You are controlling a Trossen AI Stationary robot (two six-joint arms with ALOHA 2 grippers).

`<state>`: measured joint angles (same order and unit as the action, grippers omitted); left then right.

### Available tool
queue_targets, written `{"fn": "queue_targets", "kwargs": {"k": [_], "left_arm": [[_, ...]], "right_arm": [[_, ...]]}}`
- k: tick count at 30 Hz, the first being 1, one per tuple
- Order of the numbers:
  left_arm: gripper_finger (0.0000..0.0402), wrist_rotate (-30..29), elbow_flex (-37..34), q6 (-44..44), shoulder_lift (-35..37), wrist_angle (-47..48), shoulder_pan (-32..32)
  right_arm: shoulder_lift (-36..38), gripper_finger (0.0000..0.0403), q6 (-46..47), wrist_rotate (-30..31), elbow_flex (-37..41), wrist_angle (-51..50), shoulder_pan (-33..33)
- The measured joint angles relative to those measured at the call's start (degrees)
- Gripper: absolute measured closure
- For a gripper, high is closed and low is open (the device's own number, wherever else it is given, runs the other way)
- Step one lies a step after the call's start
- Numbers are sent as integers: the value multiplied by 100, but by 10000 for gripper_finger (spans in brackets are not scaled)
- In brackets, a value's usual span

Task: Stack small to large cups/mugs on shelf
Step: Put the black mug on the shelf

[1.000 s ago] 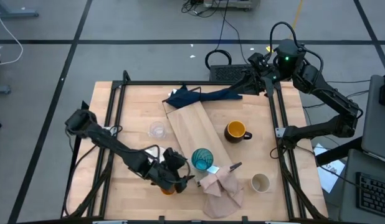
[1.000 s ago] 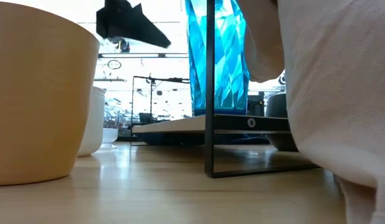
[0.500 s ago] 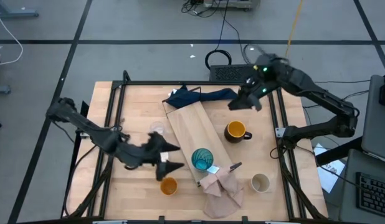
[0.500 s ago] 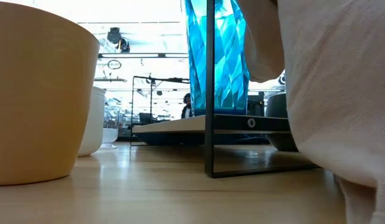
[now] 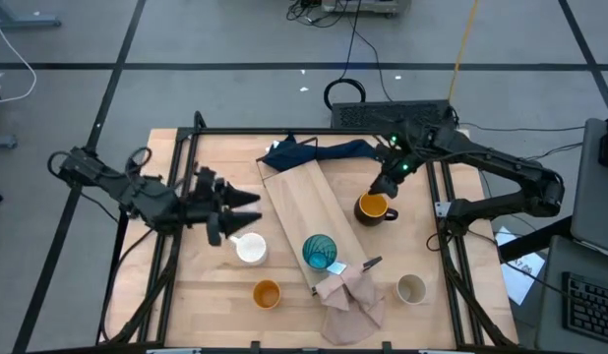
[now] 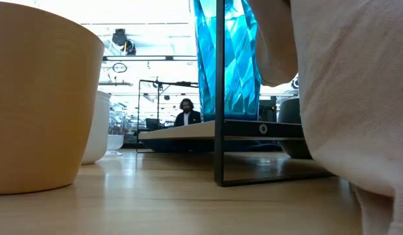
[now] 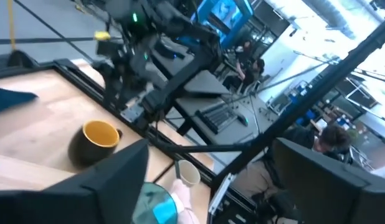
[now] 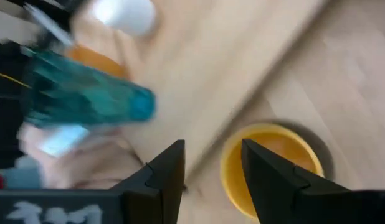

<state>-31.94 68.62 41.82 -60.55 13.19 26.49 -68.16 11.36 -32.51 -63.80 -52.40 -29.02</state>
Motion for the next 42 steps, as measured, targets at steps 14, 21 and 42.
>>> {"fn": "queue_targets", "kwargs": {"k": [14,21,42], "left_arm": [[326,39,0,-484,848,656,-219],[341,-292,0,-674,897,907,-233],[341,-302,0,-860,895,903,-370]], "right_arm": [[0,255,-356,1770,180,-582,2],[2,255,-348,2056,203,-765,2],[4,255,618,1746,1393,185,531]]}}
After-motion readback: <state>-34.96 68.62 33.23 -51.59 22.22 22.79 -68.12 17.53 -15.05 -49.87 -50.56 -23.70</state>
